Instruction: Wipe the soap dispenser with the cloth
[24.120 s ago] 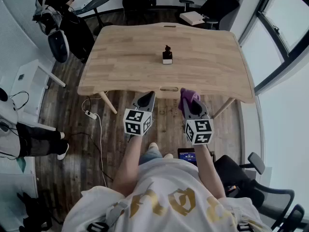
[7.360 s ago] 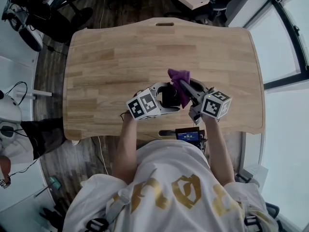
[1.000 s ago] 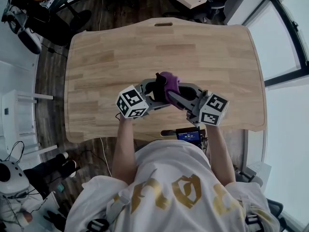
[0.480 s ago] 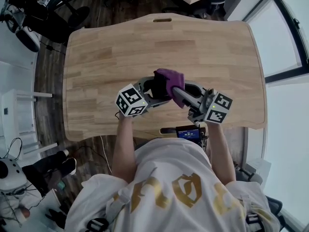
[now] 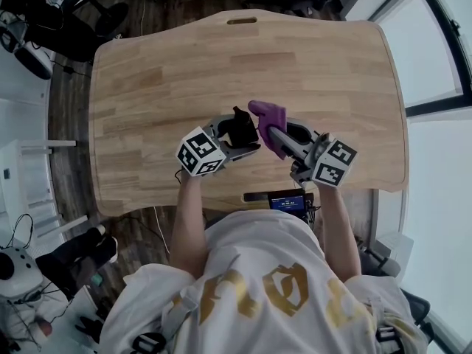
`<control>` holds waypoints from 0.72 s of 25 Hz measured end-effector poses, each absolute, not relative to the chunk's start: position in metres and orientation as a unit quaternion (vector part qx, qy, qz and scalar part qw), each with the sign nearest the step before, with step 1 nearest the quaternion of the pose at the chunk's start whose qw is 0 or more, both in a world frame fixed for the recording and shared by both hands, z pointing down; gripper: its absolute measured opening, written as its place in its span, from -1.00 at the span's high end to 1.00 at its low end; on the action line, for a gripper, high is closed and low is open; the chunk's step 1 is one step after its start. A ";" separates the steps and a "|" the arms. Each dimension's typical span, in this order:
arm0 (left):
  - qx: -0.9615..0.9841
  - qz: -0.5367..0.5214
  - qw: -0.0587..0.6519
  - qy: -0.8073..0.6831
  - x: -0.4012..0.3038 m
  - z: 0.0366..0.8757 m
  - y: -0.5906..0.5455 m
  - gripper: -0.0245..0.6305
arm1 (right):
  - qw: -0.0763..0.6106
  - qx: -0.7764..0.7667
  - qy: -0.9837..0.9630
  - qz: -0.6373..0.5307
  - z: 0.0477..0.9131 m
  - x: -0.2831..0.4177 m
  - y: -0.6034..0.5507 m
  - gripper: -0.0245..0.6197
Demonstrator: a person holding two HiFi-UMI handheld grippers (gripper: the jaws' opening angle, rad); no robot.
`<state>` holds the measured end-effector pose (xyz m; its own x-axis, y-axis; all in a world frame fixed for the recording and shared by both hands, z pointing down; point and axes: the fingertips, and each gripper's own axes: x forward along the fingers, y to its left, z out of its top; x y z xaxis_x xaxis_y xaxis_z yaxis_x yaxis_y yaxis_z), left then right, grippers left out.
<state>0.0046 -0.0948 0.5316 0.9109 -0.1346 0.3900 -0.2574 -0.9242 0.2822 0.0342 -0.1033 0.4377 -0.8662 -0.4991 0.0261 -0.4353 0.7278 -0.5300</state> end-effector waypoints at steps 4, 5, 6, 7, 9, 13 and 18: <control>0.960 0.196 0.167 -0.106 0.006 0.547 -0.101 -0.18 | 0.042 -0.283 0.916 -0.283 0.457 0.050 -0.111 0.77; 0.960 0.199 0.166 -0.107 0.007 0.551 -0.103 -0.18 | 0.039 -0.291 0.912 -0.285 0.462 0.054 -0.114 0.77; 0.959 0.201 0.165 -0.109 0.008 0.556 -0.105 -0.18 | 0.034 -0.300 0.909 -0.287 0.466 0.058 -0.117 0.76; 0.959 0.204 0.165 -0.110 0.009 0.560 -0.107 -0.18 | 0.028 -0.309 0.906 -0.288 0.471 0.061 -0.120 0.77; 0.956 0.213 0.168 -0.108 0.010 0.570 -0.110 -0.18 | 0.014 -0.328 0.899 -0.289 0.481 0.067 -0.125 0.77; 0.953 0.228 0.172 -0.105 0.014 0.588 -0.114 -0.18 | -0.001 -0.358 0.885 -0.299 0.499 0.079 -0.134 0.77; 0.949 0.247 0.168 -0.100 0.017 0.607 -0.121 -0.18 | -0.012 -0.378 0.872 -0.312 0.515 0.088 -0.138 0.77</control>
<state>0.0166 -0.1208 0.6071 0.8575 -0.1075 0.5032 -0.2734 -0.9236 0.2686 0.0883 -0.1376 0.5148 -0.7142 -0.6510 0.2572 -0.6662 0.5196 -0.5349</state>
